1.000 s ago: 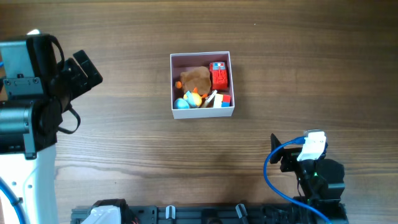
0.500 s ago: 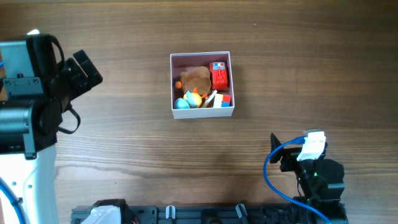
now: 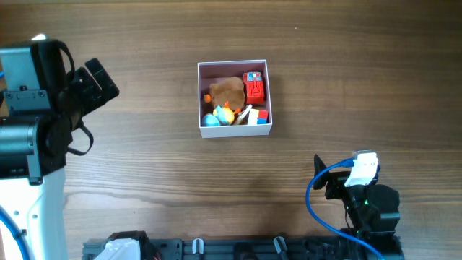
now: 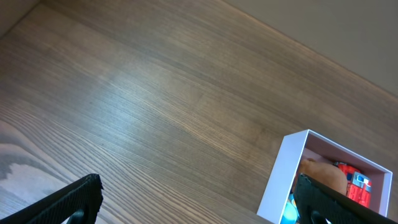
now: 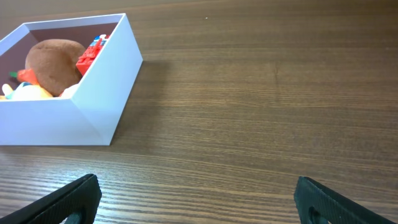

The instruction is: Pack container

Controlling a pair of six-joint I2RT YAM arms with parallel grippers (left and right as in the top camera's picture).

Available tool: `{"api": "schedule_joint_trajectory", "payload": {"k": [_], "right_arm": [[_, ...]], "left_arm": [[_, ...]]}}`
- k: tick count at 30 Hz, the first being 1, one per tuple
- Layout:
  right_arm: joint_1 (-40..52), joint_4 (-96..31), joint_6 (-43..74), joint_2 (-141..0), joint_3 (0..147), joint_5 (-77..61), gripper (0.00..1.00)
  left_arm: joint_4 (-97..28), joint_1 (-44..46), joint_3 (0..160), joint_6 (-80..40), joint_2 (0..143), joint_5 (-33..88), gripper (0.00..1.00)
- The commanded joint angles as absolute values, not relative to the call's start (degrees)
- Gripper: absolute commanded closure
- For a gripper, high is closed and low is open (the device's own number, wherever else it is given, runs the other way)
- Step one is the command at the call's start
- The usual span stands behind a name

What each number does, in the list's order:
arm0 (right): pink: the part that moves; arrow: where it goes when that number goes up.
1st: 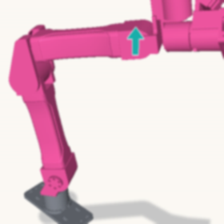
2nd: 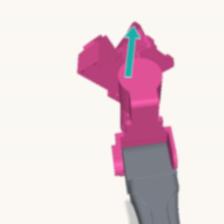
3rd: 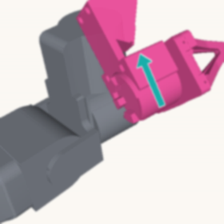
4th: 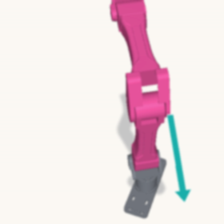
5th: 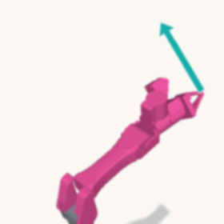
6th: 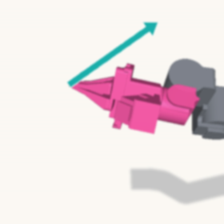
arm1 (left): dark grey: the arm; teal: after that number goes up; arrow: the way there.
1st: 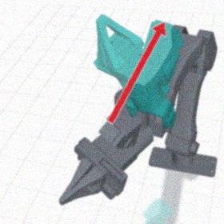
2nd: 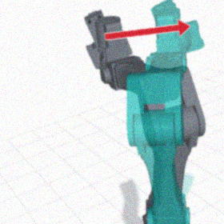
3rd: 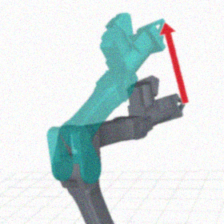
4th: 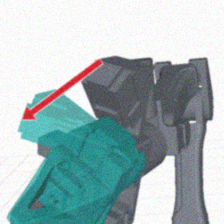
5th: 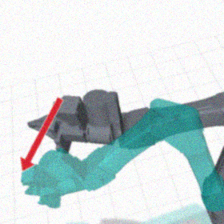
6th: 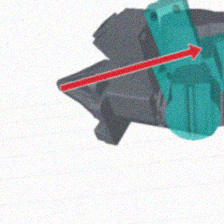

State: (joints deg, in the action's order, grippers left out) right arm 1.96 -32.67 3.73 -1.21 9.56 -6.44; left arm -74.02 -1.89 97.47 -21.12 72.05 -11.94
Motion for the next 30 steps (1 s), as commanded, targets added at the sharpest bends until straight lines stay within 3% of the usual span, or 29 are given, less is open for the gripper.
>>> {"api": "schedule_joint_trajectory", "payload": {"k": [1,6,11,19,30], "right_arm": [[2.3,-32.6,3.2,-0.2,8.9,-7.4,0.0],[2.3,-32.6,3.2,-0.2,8.9,-7.4,0.0],[2.3,-32.6,3.2,-0.2,8.9,-7.4,0.0],[2.3,-32.6,3.2,-0.2,8.9,-7.4,0.0],[2.3,-32.6,3.2,-0.2,8.9,-7.4,0.0]], "left_arm": [[-74.0,-2.3,98.0,-20.6,72.0,-11.4,0.0],[-74.0,-2.1,98.0,-20.5,70.8,-11.8,0.0],[-62.4,-2.2,91.1,-20.0,63.1,-11.1,0.0],[-38.1,-2.1,59.0,-20.2,42.8,-5.5,0.0],[-25.6,-2.1,21.1,-25.3,16.8,-3.4,0.0]]}}
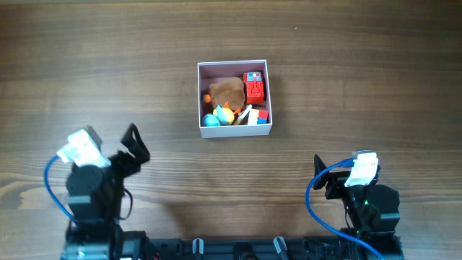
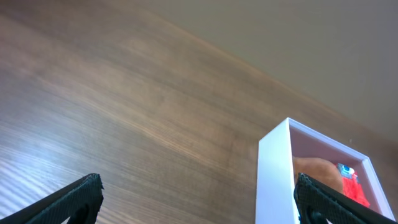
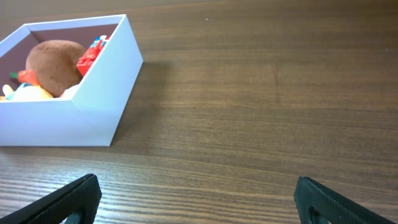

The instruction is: Pack container

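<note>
A white square container sits at the middle of the wooden table, holding a brown lump, a red block toy, a blue ball and small orange and white pieces. In the left wrist view the container shows at lower right; in the right wrist view the container lies at upper left. My left gripper is open and empty near the front left. My right gripper is open and empty at the front right.
The left arm and the right arm are folded low at the table's front edge, beside a black rail. Blue cables loop by both arms. Bare wood surrounds the container.
My left arm has come down from the raised pose at the far left edge to a folded pose at the front left. Its wrist view now looks lower across the table. The right arm has not moved.
</note>
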Controlling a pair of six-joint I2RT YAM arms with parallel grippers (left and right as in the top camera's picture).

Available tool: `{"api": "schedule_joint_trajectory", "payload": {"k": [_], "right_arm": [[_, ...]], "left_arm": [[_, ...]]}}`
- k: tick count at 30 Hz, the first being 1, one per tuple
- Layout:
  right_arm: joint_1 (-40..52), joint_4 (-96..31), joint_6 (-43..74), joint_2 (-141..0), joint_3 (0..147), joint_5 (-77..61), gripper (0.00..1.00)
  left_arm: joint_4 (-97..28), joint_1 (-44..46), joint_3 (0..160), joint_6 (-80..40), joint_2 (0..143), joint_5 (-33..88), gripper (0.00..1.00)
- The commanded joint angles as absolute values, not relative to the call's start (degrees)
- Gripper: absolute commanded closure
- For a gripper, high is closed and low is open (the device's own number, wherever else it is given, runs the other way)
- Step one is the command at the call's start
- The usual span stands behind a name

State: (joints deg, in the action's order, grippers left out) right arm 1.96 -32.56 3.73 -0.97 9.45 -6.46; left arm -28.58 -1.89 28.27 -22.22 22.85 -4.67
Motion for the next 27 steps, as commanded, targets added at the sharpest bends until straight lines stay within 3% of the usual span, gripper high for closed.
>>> {"api": "schedule_joint_trajectory", "payload": {"k": [1,16,27], "right_arm": [[2.3,-32.6,3.2,-0.2,8.9,-7.4,0.0],[2.3,-32.6,3.2,-0.2,8.9,-7.4,0.0],[2.3,-32.6,3.2,-0.2,8.9,-7.4,0.0]], "left_arm": [[-24.9,-2.1,19.0,-26.0,15.1,-3.4,0.0],[-23.9,-2.1,7.1,-26.0,0.4,-3.5,0.0],[-23.8,-2.1,7.1,-26.0,0.2,-3.4,0.0]]}}
